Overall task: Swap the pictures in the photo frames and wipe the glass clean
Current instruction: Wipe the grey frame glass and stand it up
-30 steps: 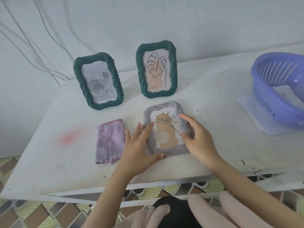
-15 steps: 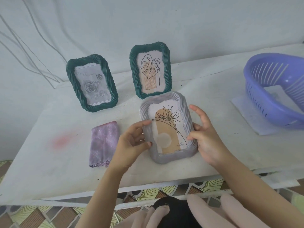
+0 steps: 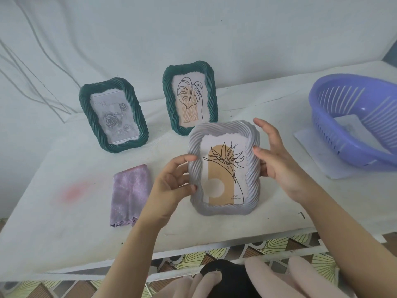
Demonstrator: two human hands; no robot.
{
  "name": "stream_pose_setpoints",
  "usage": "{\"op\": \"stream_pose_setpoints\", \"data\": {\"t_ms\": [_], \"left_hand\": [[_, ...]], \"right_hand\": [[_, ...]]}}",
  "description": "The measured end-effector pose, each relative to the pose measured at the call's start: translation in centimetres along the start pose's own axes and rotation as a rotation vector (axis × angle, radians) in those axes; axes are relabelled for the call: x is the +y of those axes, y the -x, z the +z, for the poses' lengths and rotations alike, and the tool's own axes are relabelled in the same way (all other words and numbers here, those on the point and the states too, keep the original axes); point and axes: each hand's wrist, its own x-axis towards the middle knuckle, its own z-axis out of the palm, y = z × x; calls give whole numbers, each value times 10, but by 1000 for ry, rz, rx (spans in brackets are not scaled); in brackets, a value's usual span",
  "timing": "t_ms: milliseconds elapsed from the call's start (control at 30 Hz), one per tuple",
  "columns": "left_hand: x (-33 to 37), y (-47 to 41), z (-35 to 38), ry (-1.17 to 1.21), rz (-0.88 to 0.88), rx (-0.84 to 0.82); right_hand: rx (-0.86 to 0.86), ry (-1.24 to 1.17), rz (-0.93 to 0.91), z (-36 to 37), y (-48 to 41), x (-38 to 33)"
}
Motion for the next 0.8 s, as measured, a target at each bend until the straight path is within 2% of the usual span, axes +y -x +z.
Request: {"op": "stream_pose_setpoints", "data": {"t_ms": [200,567,800], "left_hand": [[1,-7,10,47,41,18],[8,-22,19,69,26,-35],[16,-31,28,-63,82,-63]], "right_hand": [[-27,73,17,-8,2,-4],[-14,-67,-79,-10,8,-8],[58,-55,-202,-9,10,-19]]}}
